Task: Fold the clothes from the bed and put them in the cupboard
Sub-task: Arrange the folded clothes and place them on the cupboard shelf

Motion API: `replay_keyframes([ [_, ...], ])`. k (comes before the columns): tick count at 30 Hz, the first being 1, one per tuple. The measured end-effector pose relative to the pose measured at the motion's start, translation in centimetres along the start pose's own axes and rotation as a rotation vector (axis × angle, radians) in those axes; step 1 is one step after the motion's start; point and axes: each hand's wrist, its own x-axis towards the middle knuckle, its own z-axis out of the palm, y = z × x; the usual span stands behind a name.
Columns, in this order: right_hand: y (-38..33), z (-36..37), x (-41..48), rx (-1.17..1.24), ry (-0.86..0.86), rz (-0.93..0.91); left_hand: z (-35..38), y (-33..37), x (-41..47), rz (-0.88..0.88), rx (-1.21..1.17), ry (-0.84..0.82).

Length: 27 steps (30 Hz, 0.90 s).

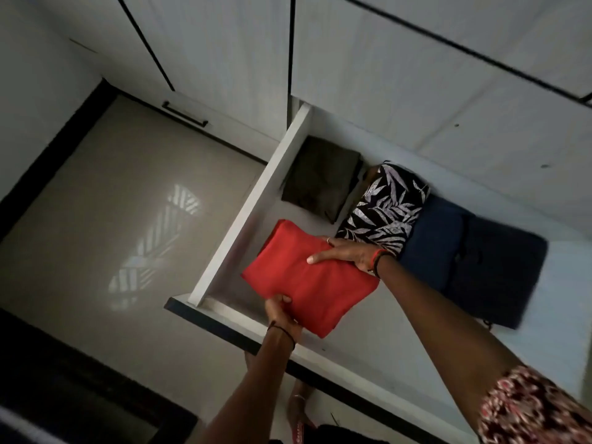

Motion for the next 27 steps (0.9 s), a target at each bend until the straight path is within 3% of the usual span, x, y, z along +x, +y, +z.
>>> replay_keyframes([
  [10,-0.2,0.9,7.8,-0.015,-0.156,0.032,0.3,0.9,4.6,0.114,-0.157,0.068],
  [14,-1.0,0.6,8.1,-0.072,-0.143,-0.018,1.3,1.5,5.6,0.058,-0.179,0.087],
  [22,-2.1,0.8,7.5,-0.194,-0.058,-0.091,1.9,3.0,5.1,-0.077,-0.054,0.093],
  [27,-0.8,1.4,5.8,-0.309,0.227,-0.158,2.2,4.1,3.0,-0.076,0.187,0.135],
])
